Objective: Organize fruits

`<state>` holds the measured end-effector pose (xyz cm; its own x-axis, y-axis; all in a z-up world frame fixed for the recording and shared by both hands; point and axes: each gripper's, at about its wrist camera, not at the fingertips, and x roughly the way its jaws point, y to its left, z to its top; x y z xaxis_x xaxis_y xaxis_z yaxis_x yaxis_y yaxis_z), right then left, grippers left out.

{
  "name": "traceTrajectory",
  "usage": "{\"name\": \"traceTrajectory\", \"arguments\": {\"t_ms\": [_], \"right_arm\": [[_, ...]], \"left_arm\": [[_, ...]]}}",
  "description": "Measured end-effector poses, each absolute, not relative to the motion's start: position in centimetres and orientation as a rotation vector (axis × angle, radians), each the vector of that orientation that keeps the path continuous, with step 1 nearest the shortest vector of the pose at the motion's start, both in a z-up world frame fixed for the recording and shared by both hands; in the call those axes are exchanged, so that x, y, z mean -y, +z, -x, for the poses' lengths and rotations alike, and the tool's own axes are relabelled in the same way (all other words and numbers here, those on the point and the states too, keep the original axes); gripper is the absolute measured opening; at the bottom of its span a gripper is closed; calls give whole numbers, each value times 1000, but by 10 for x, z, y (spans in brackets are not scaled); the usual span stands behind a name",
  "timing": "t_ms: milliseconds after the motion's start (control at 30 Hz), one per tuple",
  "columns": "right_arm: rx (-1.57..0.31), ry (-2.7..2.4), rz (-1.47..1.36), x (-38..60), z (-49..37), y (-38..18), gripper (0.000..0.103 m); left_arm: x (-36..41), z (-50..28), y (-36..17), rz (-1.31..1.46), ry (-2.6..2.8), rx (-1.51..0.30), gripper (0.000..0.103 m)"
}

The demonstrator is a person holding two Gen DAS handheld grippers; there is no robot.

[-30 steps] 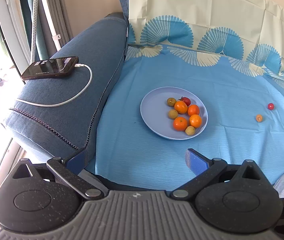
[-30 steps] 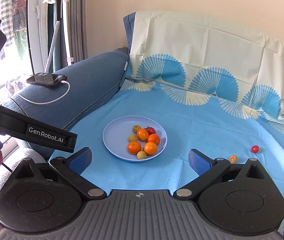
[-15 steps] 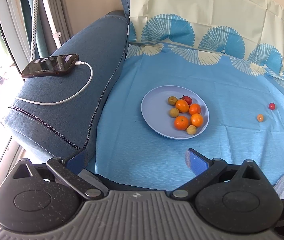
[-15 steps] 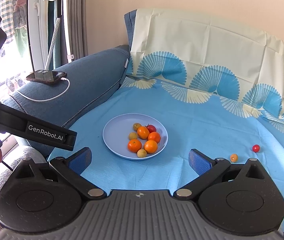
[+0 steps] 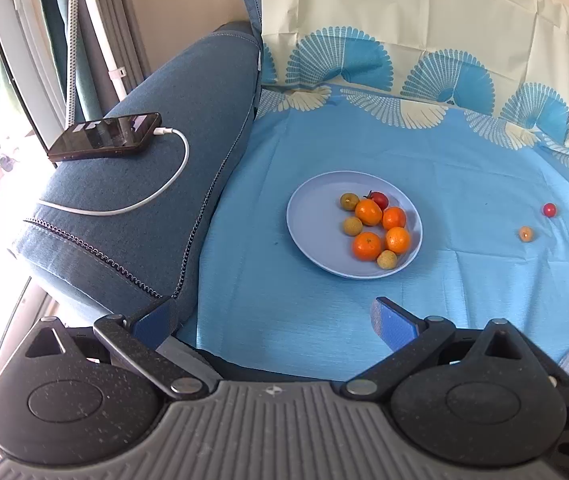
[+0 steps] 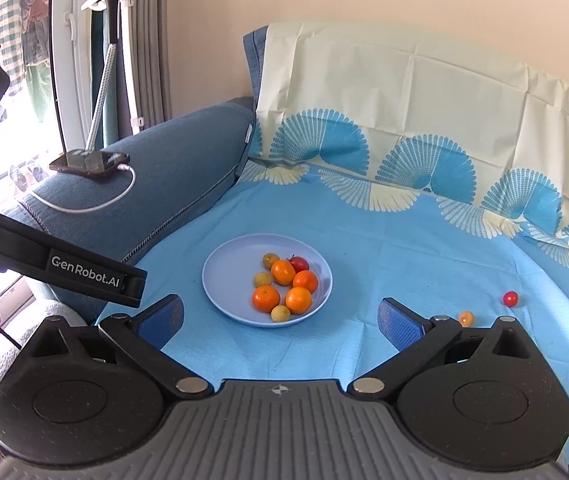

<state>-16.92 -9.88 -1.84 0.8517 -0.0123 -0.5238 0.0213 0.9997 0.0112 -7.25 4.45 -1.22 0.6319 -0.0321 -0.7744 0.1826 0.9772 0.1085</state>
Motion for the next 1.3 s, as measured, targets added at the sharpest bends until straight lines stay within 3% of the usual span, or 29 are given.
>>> {"name": "traceTrajectory", "arguments": {"t_ms": [433,800,1067,1300], "right_arm": [[-526,-144,-141,159,184,-25,102],[-504,-477,-272,275,212,-50,102],[-546,-659,-357,381,203,-87,102],[-606,-598,-324,455,124,-139,102]], "left_arm": [[8,72,-10,-275,-178,-893,103],[140,56,-35,-425,-399,-876,103],[265,15,-89,-499,-518,-895,103],[343,-37,-165,-548,-535,-953,103]]}}
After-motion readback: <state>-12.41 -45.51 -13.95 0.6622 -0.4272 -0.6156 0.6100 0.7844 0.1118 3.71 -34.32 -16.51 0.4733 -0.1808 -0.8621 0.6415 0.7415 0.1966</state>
